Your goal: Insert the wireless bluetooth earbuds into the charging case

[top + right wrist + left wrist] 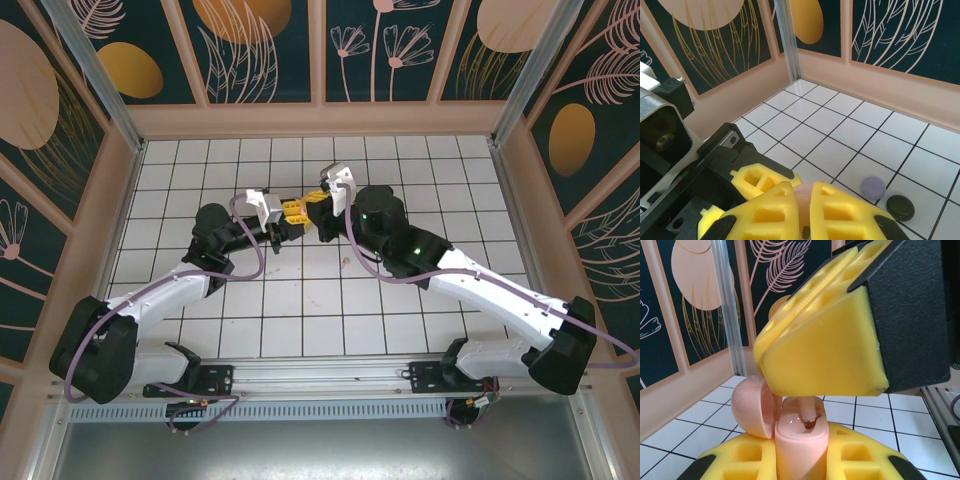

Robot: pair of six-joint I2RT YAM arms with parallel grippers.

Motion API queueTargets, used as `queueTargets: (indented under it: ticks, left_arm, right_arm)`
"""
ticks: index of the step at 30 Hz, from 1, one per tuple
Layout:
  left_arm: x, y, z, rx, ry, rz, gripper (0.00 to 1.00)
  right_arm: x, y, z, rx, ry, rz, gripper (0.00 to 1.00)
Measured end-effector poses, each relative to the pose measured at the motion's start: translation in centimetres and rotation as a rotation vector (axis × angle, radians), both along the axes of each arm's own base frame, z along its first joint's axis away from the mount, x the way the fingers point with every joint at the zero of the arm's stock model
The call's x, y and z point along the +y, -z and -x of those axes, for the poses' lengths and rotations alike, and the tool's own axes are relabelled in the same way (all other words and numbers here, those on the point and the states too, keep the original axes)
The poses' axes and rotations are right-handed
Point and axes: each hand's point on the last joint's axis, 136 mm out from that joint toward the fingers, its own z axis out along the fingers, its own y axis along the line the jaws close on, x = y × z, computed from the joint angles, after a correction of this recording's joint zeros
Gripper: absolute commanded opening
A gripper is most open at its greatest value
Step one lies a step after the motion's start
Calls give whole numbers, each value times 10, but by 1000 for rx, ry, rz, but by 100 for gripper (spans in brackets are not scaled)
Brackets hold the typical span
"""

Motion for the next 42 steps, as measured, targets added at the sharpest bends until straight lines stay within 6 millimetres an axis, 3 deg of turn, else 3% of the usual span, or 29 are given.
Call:
queueTargets:
  ticks: [11,16,36,42]
  left_arm:
    - [0,-1,-1,12,-3,5,0]
    - [1,1,-3,23,-16,2,0]
    - [2,-3,-4,8,-28,14,0]
    - [5,-22,0,-63,-33,56,0]
  right_arm:
    - [2,1,0,-18,-5,20,7]
    - [4,3,-2,-25,8,35,14]
    - [1,-2,-6,29,76,65,64]
    - [-4,-6,-10,69,105,54,76]
